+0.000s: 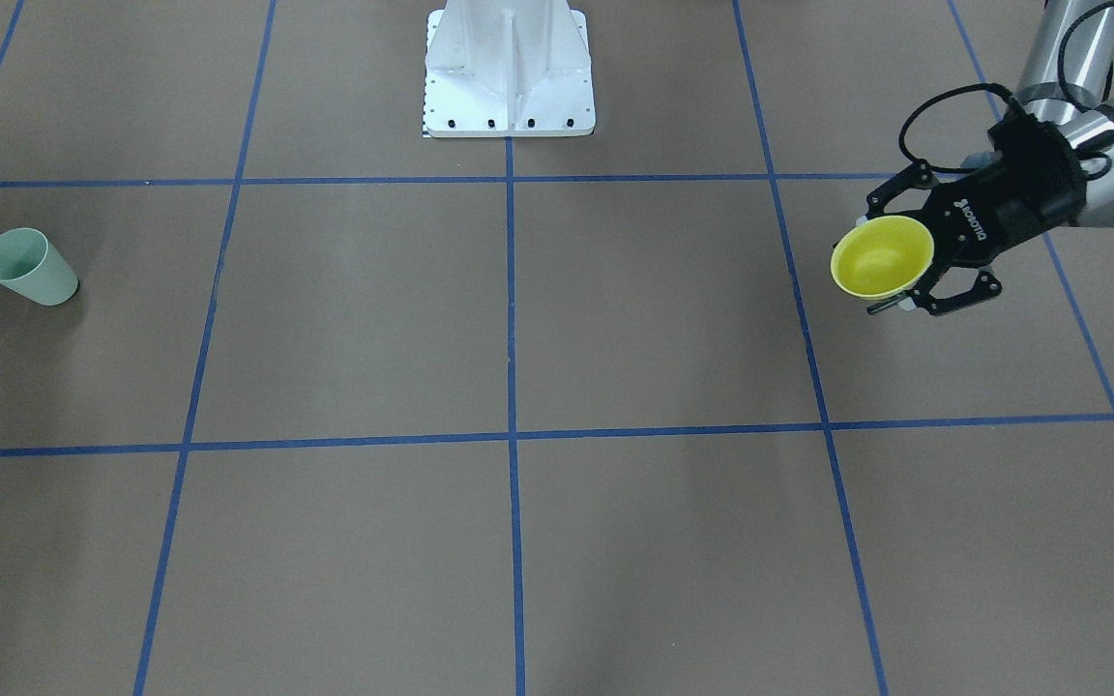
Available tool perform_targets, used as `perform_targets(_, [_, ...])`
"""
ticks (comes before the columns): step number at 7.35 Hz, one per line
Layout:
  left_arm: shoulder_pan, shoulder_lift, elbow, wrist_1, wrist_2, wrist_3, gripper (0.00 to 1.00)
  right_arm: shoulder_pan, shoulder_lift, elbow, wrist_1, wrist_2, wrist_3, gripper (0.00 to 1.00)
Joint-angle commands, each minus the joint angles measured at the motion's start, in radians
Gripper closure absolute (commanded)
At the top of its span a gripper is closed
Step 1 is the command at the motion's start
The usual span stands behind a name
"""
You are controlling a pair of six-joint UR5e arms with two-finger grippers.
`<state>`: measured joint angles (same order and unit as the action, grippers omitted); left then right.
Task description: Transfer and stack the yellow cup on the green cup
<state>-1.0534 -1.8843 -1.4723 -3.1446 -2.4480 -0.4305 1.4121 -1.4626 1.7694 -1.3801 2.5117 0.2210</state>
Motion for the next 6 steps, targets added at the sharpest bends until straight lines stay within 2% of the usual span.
perform_targets(1, [0.132, -0.065, 0.006, -0.023, 0.02, 0.085, 1.0, -0.04, 0.062, 0.028, 0.006, 0.056, 0.155, 0.0])
perform_targets(4, [0.332, -0.125, 0.009, -0.012, 0.266, 0.09, 1.0, -0.197, 0.175, 0.099, 0.048, 0.038, 0.508, 0.0])
perform_targets(5, [0.379, -0.142, 0.013, -0.006, 0.335, 0.088, 1.0, -0.249, 0.215, 0.11, 0.077, 0.012, 0.629, 0.0])
perform_targets(6, [0.395, -0.169, 0.035, -0.005, 0.366, 0.09, 1.0, -0.325, 0.269, 0.131, 0.078, -0.063, 0.762, 0.0])
